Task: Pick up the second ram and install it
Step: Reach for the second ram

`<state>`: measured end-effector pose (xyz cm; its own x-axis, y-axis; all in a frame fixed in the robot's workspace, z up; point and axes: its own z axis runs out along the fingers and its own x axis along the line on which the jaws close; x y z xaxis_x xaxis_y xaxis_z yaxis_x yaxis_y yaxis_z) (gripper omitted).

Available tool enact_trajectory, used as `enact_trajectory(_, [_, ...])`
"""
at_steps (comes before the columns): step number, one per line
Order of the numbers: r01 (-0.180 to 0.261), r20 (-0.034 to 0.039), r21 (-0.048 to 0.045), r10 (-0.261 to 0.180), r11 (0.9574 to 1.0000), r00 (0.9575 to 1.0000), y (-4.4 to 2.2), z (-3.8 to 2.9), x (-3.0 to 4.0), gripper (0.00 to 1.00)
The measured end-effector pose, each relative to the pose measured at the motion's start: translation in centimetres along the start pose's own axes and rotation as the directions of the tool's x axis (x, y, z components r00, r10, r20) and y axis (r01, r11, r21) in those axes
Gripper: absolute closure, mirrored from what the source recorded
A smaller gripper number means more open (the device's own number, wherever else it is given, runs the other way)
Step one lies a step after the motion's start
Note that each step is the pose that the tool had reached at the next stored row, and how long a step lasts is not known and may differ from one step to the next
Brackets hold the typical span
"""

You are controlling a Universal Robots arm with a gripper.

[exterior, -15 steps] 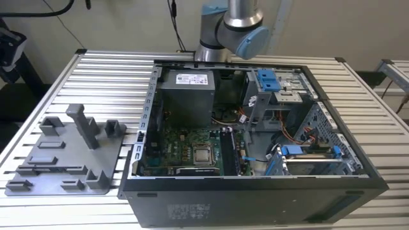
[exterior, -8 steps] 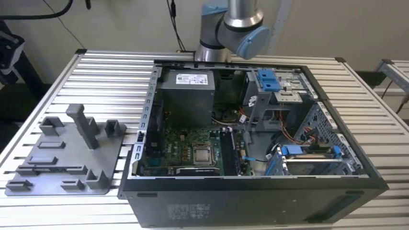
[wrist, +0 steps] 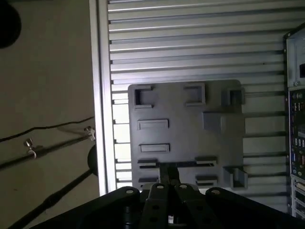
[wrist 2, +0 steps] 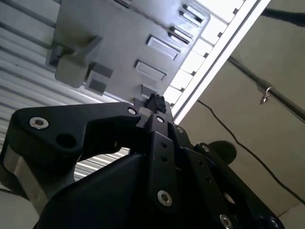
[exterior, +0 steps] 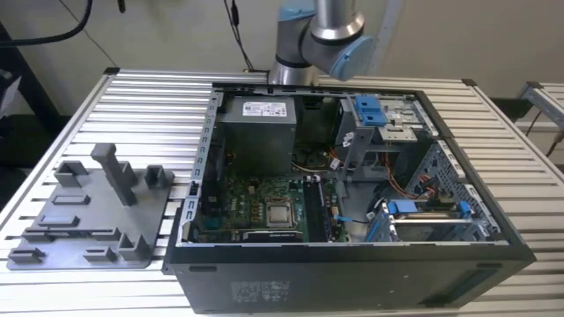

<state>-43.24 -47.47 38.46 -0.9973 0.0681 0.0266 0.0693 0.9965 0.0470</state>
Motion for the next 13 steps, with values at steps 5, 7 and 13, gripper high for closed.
enact_trajectory(5, [0.000,0.0000,0.0000,0.000,1.0000,1.0000,-0.59,0.04,-1.53,0.89])
enact_trajectory(7, [0.000,-0.0001,0.0002,0.000,1.0000,1.0000,-0.84,0.07,-1.83,0.89])
enact_trajectory(13, [0.000,-0.0003,0.0002,0.000,1.0000,1.0000,-1.25,0.17,-2.59,0.89])
